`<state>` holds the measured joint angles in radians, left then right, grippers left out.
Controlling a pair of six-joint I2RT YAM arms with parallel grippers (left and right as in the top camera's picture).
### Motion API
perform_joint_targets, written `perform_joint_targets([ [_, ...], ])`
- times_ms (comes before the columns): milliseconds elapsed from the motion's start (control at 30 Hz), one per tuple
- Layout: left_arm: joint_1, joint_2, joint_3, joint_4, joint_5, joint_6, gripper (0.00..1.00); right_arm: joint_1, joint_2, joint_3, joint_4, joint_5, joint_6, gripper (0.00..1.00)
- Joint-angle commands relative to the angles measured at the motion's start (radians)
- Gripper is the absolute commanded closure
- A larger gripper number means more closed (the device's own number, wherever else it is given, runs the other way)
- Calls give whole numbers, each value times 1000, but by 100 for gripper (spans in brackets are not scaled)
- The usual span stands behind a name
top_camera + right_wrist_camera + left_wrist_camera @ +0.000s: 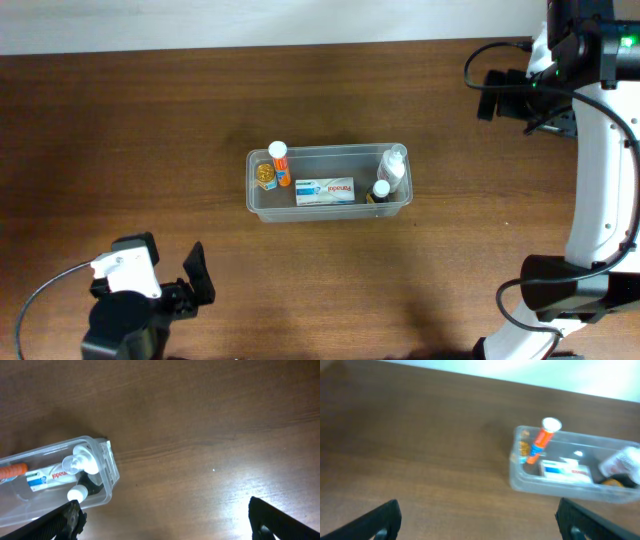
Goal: Pack container
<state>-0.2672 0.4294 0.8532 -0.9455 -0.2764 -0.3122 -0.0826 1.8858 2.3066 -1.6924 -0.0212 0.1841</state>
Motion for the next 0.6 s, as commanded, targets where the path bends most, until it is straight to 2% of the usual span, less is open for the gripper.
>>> perform_joint_targets([
  [0, 70, -78, -134, 128, 45, 30, 1, -3, 2, 7, -3, -5, 7, 2],
  [200, 130, -236, -372, 443, 133, 72, 1, -3, 2, 7, -3, -5, 7, 2],
  [467, 162, -338, -623, 788, 131, 83, 1, -3, 2, 7, -3, -5, 7, 1],
  [567, 166, -365, -699, 870, 131, 83, 1, -3, 2, 7, -3, -5, 7, 2],
])
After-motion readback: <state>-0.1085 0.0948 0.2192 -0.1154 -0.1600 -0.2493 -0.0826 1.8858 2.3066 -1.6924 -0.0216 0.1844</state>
